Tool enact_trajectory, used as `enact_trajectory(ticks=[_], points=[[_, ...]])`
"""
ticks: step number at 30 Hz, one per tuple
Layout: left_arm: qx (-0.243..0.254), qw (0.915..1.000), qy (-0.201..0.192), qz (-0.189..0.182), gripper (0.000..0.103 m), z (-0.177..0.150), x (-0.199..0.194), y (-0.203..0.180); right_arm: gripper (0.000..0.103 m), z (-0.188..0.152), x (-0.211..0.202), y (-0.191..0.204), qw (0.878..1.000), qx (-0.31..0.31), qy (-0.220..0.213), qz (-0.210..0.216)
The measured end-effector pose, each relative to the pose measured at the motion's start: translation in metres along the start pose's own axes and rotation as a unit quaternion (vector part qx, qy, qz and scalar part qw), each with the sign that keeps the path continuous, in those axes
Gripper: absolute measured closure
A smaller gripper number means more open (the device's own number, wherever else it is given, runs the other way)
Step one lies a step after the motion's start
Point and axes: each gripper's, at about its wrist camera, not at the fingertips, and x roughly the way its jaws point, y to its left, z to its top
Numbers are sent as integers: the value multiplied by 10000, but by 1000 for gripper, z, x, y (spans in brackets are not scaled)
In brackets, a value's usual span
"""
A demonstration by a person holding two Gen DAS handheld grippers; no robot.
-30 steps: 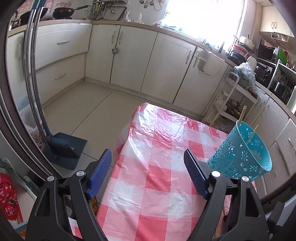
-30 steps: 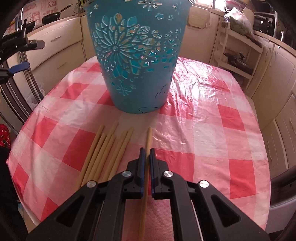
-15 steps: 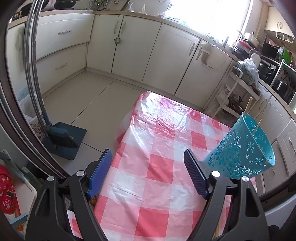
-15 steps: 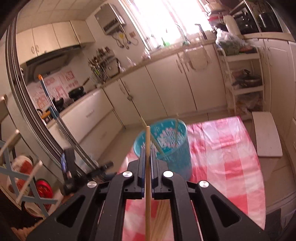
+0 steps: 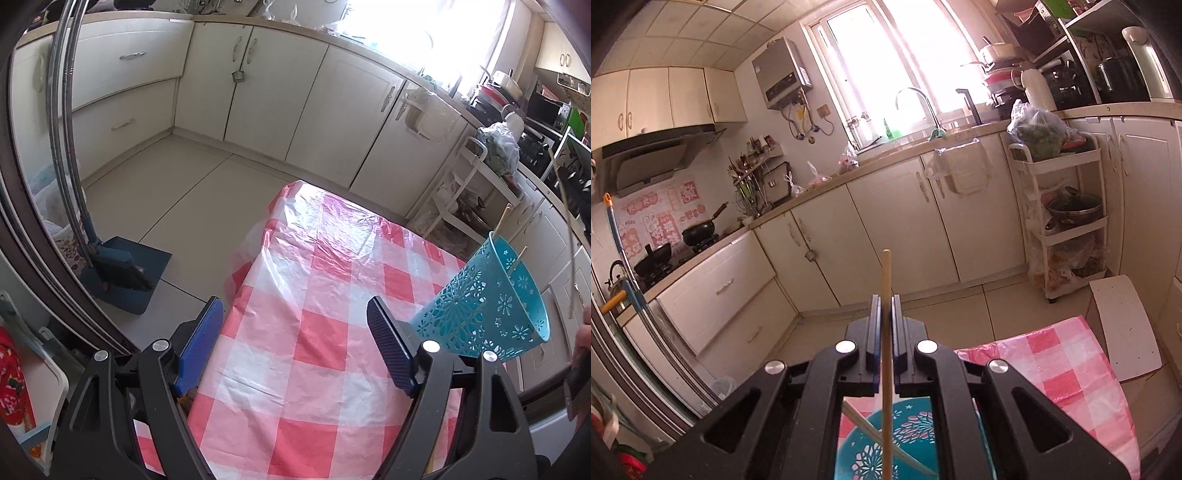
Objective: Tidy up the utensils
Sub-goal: 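Carry the stick in the right gripper over the basket and release it while the left gripper withdraws, then return the right gripper to the sticks and grasp another stick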
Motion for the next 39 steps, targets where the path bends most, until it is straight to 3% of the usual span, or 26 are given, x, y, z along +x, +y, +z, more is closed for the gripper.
enact_trajectory(ticks=[12, 17, 20, 23, 28, 39], points=[[-21, 9999, 98, -27, 27, -2, 5, -2, 97, -30, -8, -4, 9977, -422, 526, -108], [-106, 9998, 140, 70, 26, -2, 7, 4, 85, -31, -56, -7, 9985, -469, 290, -41], [-150, 9997, 157, 99, 25, -3, 7, 7, 82, -51, -93, -8, 9978, -615, 258, -58], [-176, 9996, 185, 105, 25, -5, 7, 8, 82, -96, -107, -10, 9932, -893, 721, -186], [-46, 9997, 217, 135, 25, -9, 7, 4, 86, -184, -78, -29, 9722, -835, 2142, -438], [-75, 9994, 308, 127, 24, -10, 10, 9, 89, -220, -33, -37, 9589, -618, 2684, -681]])
